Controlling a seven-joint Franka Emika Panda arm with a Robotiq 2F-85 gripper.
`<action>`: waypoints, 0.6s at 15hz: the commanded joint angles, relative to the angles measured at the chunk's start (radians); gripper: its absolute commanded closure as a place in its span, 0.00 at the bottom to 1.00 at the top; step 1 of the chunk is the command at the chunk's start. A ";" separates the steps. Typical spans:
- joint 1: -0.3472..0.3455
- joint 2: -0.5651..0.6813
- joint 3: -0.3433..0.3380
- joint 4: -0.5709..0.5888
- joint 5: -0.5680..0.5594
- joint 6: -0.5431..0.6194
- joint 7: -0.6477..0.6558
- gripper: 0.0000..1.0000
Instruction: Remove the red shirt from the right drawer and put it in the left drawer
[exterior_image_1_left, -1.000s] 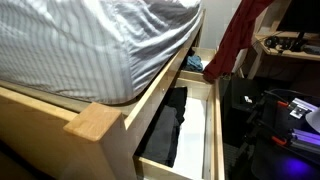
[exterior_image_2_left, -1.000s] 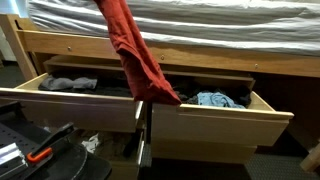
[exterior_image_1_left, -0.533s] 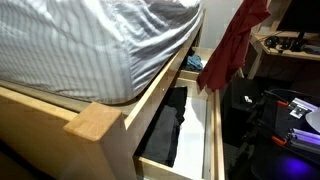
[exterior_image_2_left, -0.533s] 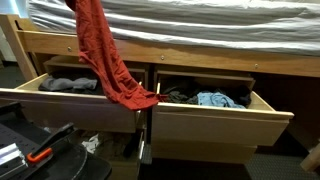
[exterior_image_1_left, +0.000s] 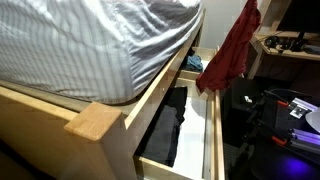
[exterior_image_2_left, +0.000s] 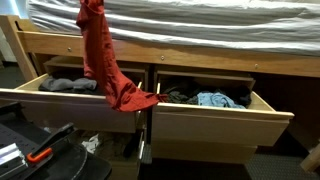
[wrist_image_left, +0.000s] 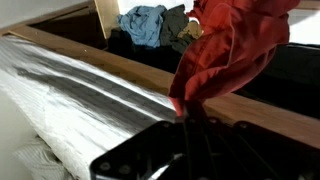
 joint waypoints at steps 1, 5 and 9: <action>-0.125 0.084 -0.129 0.127 -0.019 -0.066 -0.035 1.00; -0.140 0.200 -0.161 0.250 0.088 -0.129 0.075 1.00; 0.008 0.171 -0.093 0.181 0.262 0.018 0.150 1.00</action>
